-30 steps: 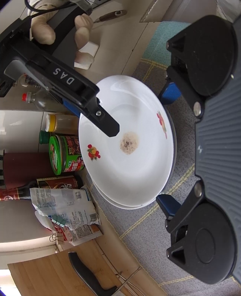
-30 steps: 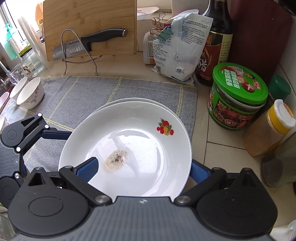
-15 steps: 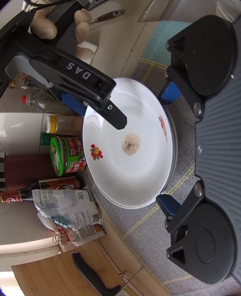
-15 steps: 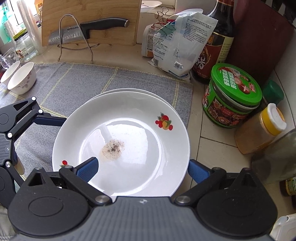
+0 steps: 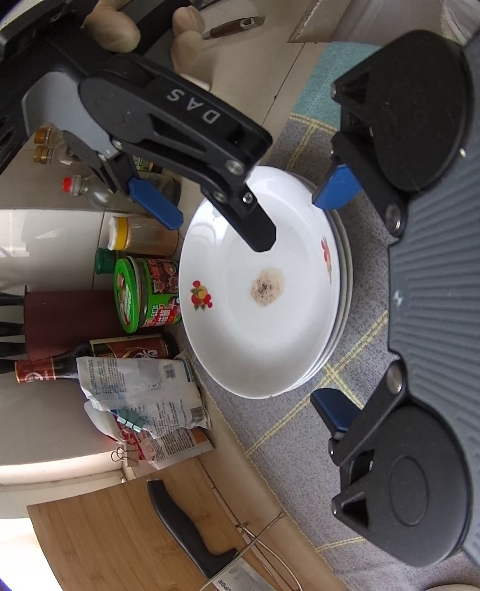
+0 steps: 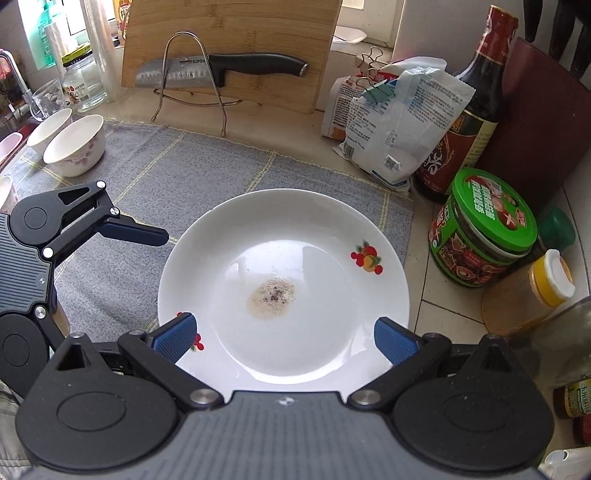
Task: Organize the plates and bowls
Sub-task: 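Open the right gripper and pull it back from the stack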
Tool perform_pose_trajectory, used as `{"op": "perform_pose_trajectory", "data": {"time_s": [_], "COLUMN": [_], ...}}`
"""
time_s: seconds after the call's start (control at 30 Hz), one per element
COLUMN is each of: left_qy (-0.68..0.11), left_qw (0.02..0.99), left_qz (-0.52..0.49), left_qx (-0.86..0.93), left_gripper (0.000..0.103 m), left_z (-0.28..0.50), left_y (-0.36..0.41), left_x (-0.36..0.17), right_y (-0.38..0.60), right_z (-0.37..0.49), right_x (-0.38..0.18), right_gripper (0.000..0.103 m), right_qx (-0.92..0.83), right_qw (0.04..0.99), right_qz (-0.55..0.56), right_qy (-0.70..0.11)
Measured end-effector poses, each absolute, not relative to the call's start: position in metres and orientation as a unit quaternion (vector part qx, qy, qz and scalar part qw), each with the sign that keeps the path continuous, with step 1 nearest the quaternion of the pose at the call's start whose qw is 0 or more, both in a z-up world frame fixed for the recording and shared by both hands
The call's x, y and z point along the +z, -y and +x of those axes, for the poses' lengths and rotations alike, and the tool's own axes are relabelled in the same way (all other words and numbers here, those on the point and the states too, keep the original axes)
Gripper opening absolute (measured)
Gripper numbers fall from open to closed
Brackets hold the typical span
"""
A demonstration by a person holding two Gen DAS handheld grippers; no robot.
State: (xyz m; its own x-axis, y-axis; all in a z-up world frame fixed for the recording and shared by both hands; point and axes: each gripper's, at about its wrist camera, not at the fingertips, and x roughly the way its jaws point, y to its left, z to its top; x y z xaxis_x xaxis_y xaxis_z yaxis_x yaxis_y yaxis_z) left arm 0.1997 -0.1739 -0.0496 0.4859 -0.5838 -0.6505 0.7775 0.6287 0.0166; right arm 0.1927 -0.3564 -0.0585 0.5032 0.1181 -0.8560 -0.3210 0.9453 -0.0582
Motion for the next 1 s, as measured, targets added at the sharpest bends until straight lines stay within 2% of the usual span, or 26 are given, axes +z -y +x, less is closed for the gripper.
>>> {"op": "perform_pose_trajectory", "data": {"time_s": [0.57,1.0], "left_qy": [-0.292,-0.328], "left_qw": [0.899,0.914], "left_qz": [0.105,0.072], "left_qx": [-0.310,-0.228], "left_gripper": [0.103,0.103], "left_z": [0.179,0.161], "left_y": [0.136,0.117], "left_x": [-0.023,-0.025], "right_y": [0.341,0.333], "right_z": [0.159,0.153], "right_x": [-0.052,-0.067], "right_gripper": [0.103,0.103], "right_qx": [0.085,0.137], "right_qw": [0.918,0.922], "right_qz": [-0.097,-0.077], "right_qy": [-0.376,-0.353]}}
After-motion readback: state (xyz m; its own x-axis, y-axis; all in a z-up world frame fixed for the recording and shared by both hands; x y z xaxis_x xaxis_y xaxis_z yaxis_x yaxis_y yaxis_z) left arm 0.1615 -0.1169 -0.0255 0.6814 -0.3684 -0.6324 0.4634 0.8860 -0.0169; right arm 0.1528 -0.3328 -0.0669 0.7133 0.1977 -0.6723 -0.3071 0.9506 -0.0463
